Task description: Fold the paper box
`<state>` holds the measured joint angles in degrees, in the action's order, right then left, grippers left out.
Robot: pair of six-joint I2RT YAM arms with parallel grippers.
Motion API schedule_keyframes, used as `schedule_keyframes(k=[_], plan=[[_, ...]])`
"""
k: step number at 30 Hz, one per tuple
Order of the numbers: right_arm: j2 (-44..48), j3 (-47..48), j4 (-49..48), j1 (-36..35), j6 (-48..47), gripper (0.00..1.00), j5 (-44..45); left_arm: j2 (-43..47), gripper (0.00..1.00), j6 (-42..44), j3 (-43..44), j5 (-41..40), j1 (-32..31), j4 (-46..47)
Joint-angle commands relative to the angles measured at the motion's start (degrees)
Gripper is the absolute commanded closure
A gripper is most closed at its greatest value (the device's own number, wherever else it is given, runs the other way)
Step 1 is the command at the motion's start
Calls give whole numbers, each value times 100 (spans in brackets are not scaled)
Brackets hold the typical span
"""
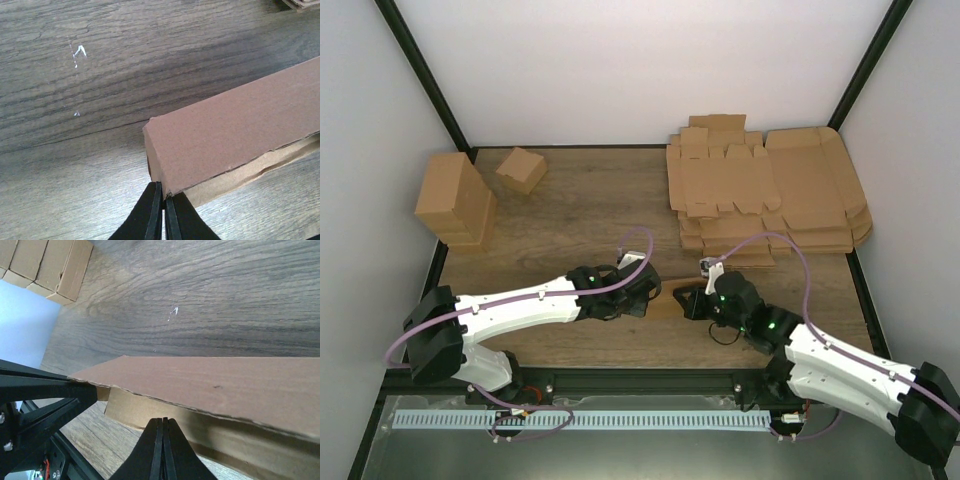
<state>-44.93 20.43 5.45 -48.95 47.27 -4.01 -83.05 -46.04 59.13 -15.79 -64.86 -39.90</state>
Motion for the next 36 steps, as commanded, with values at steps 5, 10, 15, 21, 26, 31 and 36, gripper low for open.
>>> schedule_keyframes(k=[5, 10, 15, 21, 26, 31, 36], plan=[[-200, 52, -172, -58, 79, 99, 236, 136, 96, 38, -56, -23, 16, -27], [-303, 28, -181, -53, 96, 99, 225, 144, 96, 34, -41, 68, 15, 15], [-303, -87, -170, -54, 103, 99, 212, 150, 96, 46, -9, 179, 17, 47], [-231, -197, -121, -52, 110, 99, 90, 82, 96, -38, 181, 338, 16, -75], [-248, -207, -82, -53, -4, 99, 73, -8, 96, -187, 449, 483, 20, -325], [-336, -185, -65, -53, -95, 99, 45, -95, 96, -230, 603, 664, 45, -434], [-320, -188, -66, -53, -124, 99, 67, -119, 86, -218, 585, 509, 59, -522]])
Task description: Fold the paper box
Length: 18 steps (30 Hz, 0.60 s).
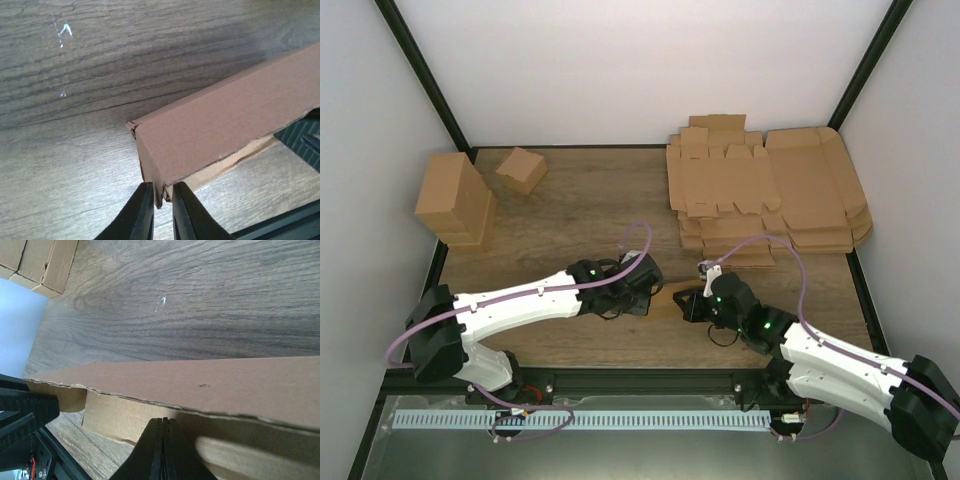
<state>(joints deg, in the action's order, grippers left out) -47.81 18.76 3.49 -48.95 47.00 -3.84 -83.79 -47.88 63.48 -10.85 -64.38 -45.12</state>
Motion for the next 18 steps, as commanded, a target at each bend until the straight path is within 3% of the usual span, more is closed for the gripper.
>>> schedule_keyframes(k=[1, 5, 7, 10, 18], plan=[[-34, -14, 146, -58, -96, 99, 50, -56, 80, -27, 139, -9, 10, -24], [-35, 7, 178, -53, -118, 99, 67, -32, 60, -53, 18, -11, 9, 67], [-28, 7, 177, -54, -113, 99, 76, 25, 56, -95, -91, -16, 5, 162], [-35, 1, 169, -53, -104, 99, 76, 93, 57, -141, -244, -100, 13, 232], [-70, 44, 187, -53, -124, 99, 76, 4, 76, -127, -445, -178, 8, 353]])
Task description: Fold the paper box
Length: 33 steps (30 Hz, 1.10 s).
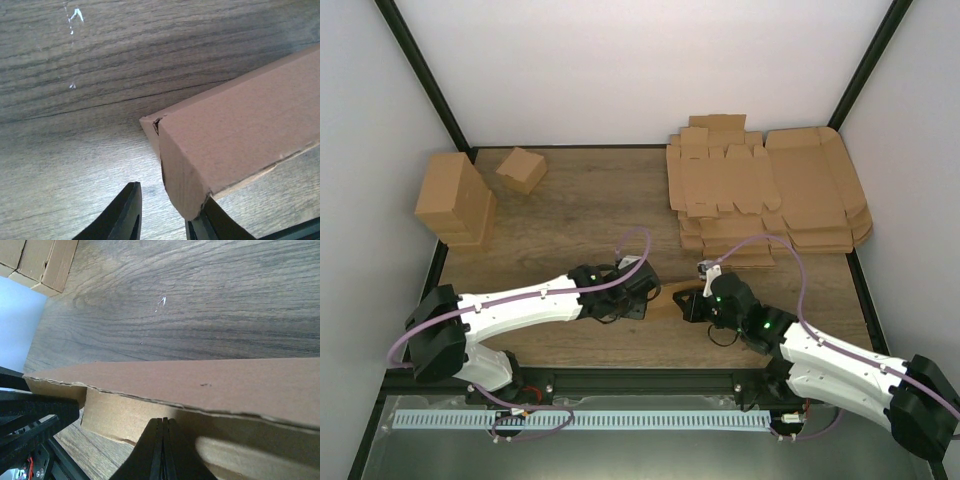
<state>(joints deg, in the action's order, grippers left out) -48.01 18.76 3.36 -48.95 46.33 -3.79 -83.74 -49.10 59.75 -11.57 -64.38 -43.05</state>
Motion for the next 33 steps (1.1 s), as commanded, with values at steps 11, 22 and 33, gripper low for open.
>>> schedule_keyframes(k=[11, 22, 33], plan=[[-141, 46, 176, -53, -53, 99, 55, 35, 96, -56, 61, -57, 13, -14], [-282, 72, 164, -53, -186, 99, 42, -302, 96, -266, 721, 420, 60, -498], [-297, 73, 156, -54, -190, 99, 30, -142, 96, -474, 596, 1008, 265, -128]])
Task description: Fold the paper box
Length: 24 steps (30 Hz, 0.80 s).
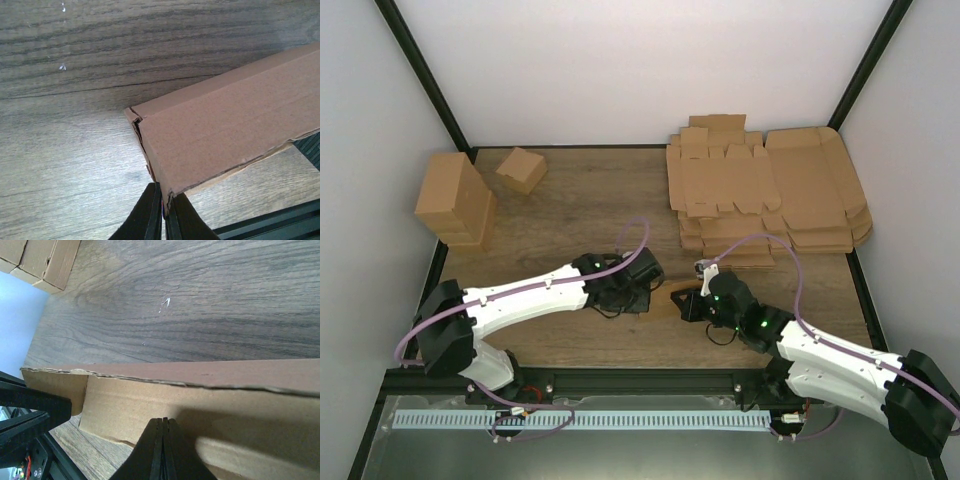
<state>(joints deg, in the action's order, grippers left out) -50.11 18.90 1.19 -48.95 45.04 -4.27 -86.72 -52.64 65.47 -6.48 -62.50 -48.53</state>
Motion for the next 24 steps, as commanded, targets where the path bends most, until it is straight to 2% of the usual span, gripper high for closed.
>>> schedule_keyframes(k=[1, 18, 24], plan=[[-87, 56, 371, -53, -61, 99, 76, 182, 96, -141, -23, 559, 93, 488], [-45, 71, 425, -52, -35, 99, 85, 313, 96, -242, -500, 764, 219, 770], [-43, 88, 465, -54, -24, 99, 118, 311, 96, -231, -599, 628, 213, 579]])
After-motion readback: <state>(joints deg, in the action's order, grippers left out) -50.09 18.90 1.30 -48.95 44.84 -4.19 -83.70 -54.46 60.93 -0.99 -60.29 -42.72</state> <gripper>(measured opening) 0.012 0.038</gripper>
